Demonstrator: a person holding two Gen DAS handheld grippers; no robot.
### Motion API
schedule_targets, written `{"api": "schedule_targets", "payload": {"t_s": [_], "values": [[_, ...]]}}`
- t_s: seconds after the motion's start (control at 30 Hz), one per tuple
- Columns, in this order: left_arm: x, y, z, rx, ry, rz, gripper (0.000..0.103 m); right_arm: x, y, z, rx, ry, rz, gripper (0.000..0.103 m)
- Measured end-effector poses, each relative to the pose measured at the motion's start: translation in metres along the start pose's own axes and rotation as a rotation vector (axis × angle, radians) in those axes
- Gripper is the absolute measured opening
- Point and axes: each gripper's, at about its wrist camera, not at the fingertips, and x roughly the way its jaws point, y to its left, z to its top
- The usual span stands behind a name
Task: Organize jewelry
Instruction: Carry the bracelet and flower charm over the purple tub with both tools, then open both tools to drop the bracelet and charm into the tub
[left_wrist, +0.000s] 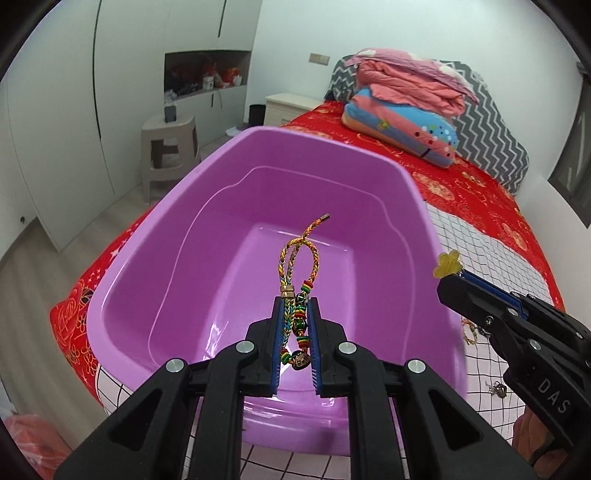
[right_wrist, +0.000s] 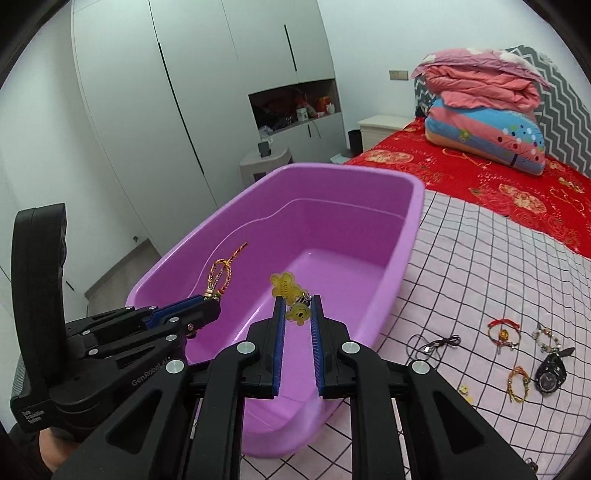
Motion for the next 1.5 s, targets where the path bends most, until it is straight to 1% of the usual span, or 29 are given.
{"api": "schedule_targets", "payload": {"t_s": [0.1,0.27,0.6,0.67,0.7,0.73,0.8,0.83,0.87,1.07,1.2,1.27,1.4,1.5], "values": [[0.009,0.008,0.003,-0.007,0.013,0.019,0.013,0.016,-0.002,0.003,0.007,0.037,0.004,0.013],[0.017,0.017,0.002,-0.021,0.039,0.026,0.014,0.034,-0.003,0.003,0.008,0.087,0.000,0.013],[0.028,0.021,0.009,-0.014,0.061,0.060,0.016,0.050,0.000,0.005,-0.006,0.120,-0.023,0.014],[0.029,0.022,0.011,-0.014,0.063,0.071,0.025,0.051,-0.001,0.005,0.001,0.126,-0.023,0.014],[0.028,0.022,0.010,-0.014,0.061,0.074,0.036,0.051,-0.003,0.006,0.011,0.129,-0.018,0.017],[0.026,0.022,0.011,-0.013,0.050,0.080,0.054,0.051,-0.004,0.006,0.020,0.133,-0.017,0.022],[0.019,0.023,0.012,-0.011,0.021,0.087,0.075,0.049,-0.005,0.007,0.028,0.128,-0.023,0.024],[0.015,0.023,0.012,-0.015,0.005,0.089,0.078,0.048,-0.006,0.007,0.024,0.124,-0.030,0.024],[0.014,0.024,0.013,-0.017,0.003,0.088,0.078,0.046,-0.005,0.007,0.017,0.120,-0.037,0.024],[0.015,0.029,0.011,-0.042,0.026,0.110,0.079,0.041,-0.008,0.005,0.017,0.112,-0.047,0.025],[0.013,0.029,0.009,-0.038,0.026,0.120,0.084,0.039,-0.010,0.003,0.028,0.112,-0.051,0.026],[0.010,0.029,0.009,-0.038,0.021,0.124,0.087,0.037,-0.011,0.003,0.031,0.109,-0.052,0.027],[0.004,0.026,0.009,-0.036,0.010,0.135,0.088,0.034,-0.010,0.002,0.025,0.102,-0.060,0.028],[0.000,0.024,0.007,-0.033,0.010,0.140,0.090,0.031,-0.011,0.001,0.024,0.097,-0.064,0.032]]}}
